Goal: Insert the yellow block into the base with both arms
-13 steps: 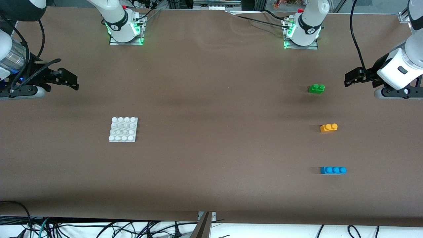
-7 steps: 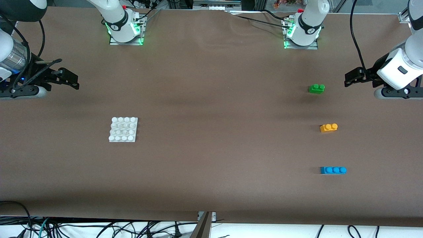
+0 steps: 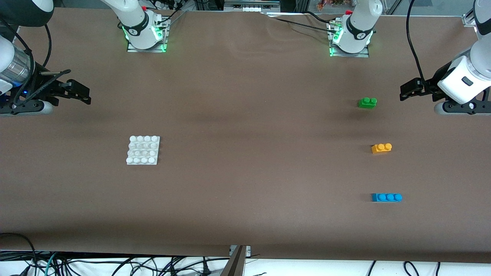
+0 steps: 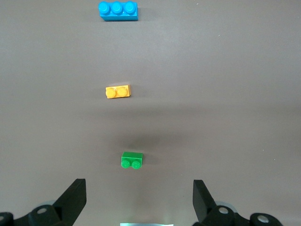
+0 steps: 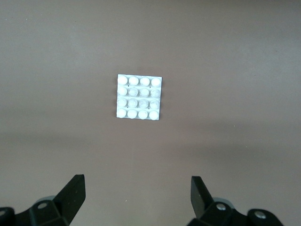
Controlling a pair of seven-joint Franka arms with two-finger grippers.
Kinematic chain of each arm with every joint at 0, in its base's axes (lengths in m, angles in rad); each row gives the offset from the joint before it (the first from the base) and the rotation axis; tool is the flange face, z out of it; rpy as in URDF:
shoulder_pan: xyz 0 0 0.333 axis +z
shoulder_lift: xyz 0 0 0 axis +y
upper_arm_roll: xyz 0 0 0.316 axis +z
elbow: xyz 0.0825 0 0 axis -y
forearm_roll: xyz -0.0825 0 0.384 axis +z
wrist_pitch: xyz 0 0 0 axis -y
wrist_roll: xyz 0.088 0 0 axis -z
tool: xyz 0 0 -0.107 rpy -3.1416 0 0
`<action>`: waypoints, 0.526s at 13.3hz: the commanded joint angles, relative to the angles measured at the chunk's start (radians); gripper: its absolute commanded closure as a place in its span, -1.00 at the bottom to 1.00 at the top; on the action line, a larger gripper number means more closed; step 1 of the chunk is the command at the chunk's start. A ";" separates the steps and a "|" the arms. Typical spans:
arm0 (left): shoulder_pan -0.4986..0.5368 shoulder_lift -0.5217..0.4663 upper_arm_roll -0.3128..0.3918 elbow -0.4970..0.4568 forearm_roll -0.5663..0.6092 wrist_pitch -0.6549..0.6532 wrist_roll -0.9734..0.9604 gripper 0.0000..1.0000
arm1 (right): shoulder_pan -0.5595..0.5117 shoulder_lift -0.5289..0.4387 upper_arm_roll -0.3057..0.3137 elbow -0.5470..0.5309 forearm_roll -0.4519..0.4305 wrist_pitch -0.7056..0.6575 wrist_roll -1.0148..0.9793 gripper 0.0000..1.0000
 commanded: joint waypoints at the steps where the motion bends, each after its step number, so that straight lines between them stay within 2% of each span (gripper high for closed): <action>1: 0.007 -0.003 -0.006 0.004 -0.002 -0.011 0.020 -1.00 | -0.012 0.005 0.012 0.005 -0.014 -0.010 -0.016 -0.98; 7: 0.007 -0.003 -0.006 0.004 -0.002 -0.011 0.020 -1.00 | -0.013 0.007 0.010 0.004 -0.015 -0.013 -0.024 -0.98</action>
